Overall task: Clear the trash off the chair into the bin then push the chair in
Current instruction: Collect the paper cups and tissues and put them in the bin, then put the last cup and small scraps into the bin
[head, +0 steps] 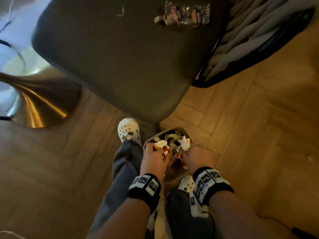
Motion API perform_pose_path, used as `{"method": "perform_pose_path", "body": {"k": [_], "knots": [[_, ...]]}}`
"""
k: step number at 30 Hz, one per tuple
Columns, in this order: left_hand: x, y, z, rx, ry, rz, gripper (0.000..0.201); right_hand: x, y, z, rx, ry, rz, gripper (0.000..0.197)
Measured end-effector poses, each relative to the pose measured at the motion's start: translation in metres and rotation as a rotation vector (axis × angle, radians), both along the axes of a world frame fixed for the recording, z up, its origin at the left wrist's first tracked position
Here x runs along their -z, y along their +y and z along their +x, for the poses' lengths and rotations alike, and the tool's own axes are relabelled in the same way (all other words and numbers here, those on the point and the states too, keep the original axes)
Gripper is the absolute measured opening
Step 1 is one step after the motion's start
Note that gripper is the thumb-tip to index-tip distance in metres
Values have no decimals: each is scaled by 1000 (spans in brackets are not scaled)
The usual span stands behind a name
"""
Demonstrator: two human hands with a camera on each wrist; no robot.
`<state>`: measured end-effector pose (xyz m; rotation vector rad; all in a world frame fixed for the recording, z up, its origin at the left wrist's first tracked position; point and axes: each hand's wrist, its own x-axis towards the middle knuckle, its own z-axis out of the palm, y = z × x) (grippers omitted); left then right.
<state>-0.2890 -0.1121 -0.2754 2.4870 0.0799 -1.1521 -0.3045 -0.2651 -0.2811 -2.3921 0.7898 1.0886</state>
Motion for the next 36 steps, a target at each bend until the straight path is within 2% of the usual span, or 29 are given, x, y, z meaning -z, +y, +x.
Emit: {"method": "perform_pose_path", "body": {"k": [3, 5, 7, 9, 13, 15, 20, 23, 26, 28, 30, 33, 36], "knots": [[35, -10, -12, -21, 23, 28, 51, 38, 14, -3, 21, -29, -17, 46], [50, -10, -14, -30, 107, -10, 61, 50, 16, -5, 46, -10, 12, 55], [56, -5, -14, -38, 117, -35, 67, 51, 11, -7, 91, -12, 59, 61], [49, 4, -13, -56, 84, -46, 65, 39, 5, -9, 123, -45, 95, 60], [5, 21, -1, -112, 13, -95, 36, -7, -2, -2, 150, -91, 123, 35], [-22, 28, 18, -113, -21, -140, 29, -42, -1, 17, 210, -168, 192, 26], [-102, 31, 95, 28, -199, -227, 24, -144, 2, 112, 255, -476, 270, 24], [-135, 34, 161, 21, -318, -279, 23, -171, 1, 195, 270, -614, 249, 20], [-151, 35, 238, 21, -425, -280, 14, -165, -6, 278, 172, -592, 82, 41], [-152, 32, 289, 22, -474, -232, 27, -156, -12, 319, 56, -546, 5, 58], [-145, 27, 335, 39, -477, -152, 41, -141, -11, 345, -96, -504, -45, 65], [-126, 20, 386, 168, -415, -44, 54, -120, 2, 357, -286, -439, -154, 55], [-109, 18, 406, 266, -346, -80, 46, -105, 10, 350, -350, -495, -184, 35]]}}
